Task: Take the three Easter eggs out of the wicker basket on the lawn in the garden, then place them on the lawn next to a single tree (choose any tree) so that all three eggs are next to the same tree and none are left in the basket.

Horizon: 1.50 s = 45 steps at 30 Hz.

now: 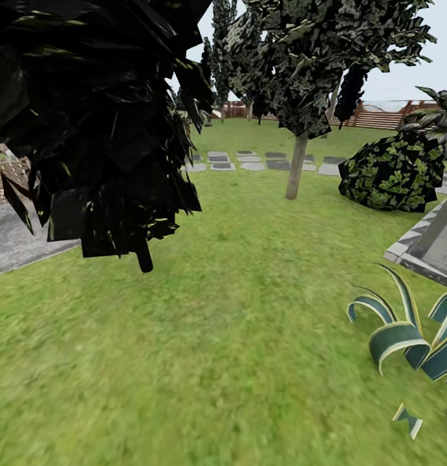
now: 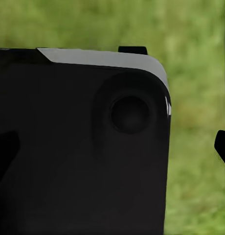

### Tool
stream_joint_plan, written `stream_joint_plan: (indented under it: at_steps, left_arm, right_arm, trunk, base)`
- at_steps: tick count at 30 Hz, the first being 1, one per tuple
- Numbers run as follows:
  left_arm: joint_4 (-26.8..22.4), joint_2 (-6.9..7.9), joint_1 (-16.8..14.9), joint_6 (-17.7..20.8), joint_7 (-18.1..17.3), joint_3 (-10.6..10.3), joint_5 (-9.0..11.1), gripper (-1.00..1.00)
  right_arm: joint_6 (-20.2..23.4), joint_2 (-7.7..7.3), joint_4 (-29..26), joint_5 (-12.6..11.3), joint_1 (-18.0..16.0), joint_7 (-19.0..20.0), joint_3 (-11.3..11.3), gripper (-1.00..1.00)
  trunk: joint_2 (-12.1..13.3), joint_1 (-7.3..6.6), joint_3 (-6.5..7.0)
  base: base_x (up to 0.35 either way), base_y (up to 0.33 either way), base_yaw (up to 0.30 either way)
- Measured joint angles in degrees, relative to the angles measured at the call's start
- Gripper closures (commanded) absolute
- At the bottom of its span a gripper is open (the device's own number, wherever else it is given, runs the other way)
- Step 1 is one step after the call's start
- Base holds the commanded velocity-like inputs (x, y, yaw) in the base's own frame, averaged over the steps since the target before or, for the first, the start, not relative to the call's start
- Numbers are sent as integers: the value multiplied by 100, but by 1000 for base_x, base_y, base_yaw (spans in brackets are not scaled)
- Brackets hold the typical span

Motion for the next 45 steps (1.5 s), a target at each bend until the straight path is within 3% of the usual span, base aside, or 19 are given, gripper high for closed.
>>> stream_joint_plan:
  at_steps: [14, 45]
  left_arm:
    - [0, 0, 0, 0, -8, 0, 0, -100]
    - [-1, 0, 1, 0, -5, 0, 3, -100]
  right_arm:
    - [-1, -8, 0, -11, 0, 8, 0, -100]
    - [-9, -1, -8, -4, -1, 8, 0, -100]
  trunk:
    - [0, 0, 0]
    - [0, 0, 0]
  base:
    - [325, 0, -250]
    - [325, 0, -20]
